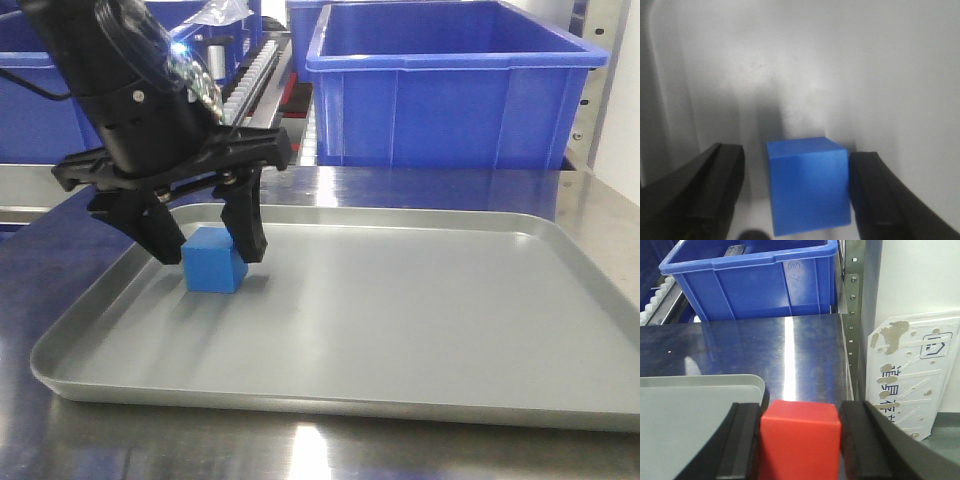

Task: Sort and place red and blue blocks on shelf
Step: 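Lower the left gripper around the blue cube and close, then lift the blue cube with the left gripper off the tray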

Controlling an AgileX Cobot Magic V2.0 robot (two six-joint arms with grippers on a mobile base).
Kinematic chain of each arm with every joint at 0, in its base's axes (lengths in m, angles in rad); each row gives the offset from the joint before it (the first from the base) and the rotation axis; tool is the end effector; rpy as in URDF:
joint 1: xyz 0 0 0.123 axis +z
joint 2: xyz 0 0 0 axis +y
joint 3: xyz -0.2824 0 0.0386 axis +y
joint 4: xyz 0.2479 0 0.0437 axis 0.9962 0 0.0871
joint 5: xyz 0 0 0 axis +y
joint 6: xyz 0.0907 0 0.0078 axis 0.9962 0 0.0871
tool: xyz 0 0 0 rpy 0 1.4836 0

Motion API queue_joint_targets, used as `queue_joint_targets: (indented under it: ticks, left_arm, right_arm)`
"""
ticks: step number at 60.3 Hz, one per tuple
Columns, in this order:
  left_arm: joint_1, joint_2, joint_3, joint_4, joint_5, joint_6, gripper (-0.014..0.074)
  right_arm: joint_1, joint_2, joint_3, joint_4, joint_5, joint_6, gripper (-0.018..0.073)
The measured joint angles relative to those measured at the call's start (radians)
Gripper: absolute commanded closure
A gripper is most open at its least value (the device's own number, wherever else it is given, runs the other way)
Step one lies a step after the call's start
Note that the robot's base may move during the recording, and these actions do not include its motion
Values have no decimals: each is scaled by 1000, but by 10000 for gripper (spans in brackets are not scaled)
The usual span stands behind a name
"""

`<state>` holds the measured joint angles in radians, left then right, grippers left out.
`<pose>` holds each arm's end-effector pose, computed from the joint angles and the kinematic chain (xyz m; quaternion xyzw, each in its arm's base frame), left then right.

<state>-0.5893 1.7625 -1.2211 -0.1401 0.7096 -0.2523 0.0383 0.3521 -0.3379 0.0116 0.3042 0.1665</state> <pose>0.2970 -0.2086 0.2194 0.1217 0.9703 -0.1329 0.1614 0.0852 0.0036 0.2758 0.0535 0.7821 0.0682 0.6171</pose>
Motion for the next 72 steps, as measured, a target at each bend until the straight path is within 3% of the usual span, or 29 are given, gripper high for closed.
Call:
queue_joint_targets:
  ticks: [17, 35, 52, 72]
  left_arm:
    - [0, 3, 0, -2, 0, 0, 157]
    - [0, 3, 0, -3, 0, 0, 482]
    - [4, -58, 0, 14, 2, 0, 475]
    - [103, -228, 2, 47, -44, 38, 475]
  right_arm:
    - [0, 0, 0, 0, 0, 0, 508]
    - [0, 0, 0, 0, 0, 0, 508]
    - [0, 0, 0, 0, 0, 0, 508]
    - [0, 0, 0, 0, 0, 0, 508]
